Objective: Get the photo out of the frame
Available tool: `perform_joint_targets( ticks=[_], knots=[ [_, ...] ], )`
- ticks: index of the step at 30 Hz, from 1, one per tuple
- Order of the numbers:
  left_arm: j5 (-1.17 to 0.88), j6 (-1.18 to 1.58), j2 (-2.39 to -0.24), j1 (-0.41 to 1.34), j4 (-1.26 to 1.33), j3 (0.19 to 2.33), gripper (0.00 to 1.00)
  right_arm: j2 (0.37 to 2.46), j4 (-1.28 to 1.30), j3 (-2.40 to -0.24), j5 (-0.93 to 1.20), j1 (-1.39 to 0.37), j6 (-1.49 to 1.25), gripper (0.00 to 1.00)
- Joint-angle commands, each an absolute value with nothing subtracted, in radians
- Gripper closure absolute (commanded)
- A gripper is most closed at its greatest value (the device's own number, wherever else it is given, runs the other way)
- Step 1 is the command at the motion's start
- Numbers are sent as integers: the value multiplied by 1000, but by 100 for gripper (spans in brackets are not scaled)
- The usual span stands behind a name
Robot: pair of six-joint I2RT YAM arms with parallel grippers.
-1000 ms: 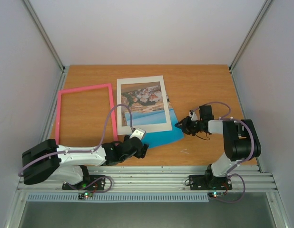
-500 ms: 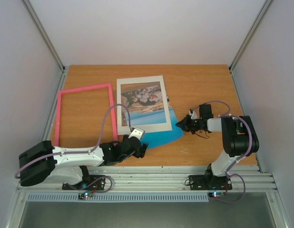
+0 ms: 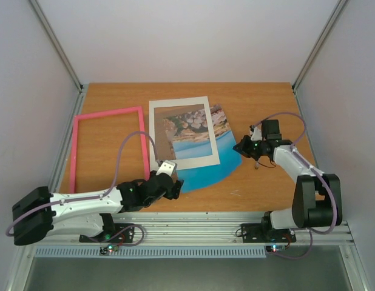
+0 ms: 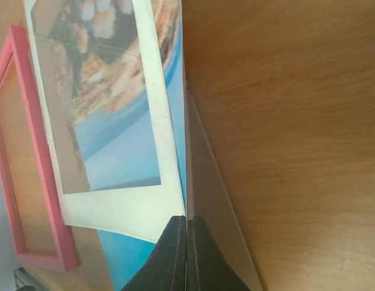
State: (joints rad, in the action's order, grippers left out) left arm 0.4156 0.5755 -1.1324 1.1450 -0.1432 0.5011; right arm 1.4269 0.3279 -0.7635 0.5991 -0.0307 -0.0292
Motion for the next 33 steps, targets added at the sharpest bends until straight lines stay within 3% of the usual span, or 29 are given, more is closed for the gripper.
perform_joint_targets(
  ticks=[1, 9, 20, 33],
  knots=[
    [447, 602, -1066, 1141, -179, 483, 18, 1337, 573, -864, 477, -24, 70, 99],
    [459, 612, -939, 1140, -209, 441, 18, 1215, 887, -1091, 328, -30, 149, 99],
    [465, 607, -897, 1135, -223, 431, 17, 1183, 1129, -1386, 255, -71, 185, 99],
    [396, 599, -817, 1039, -274, 435, 15, 1312, 1366, -1792, 70, -342, 218, 99]
  ],
)
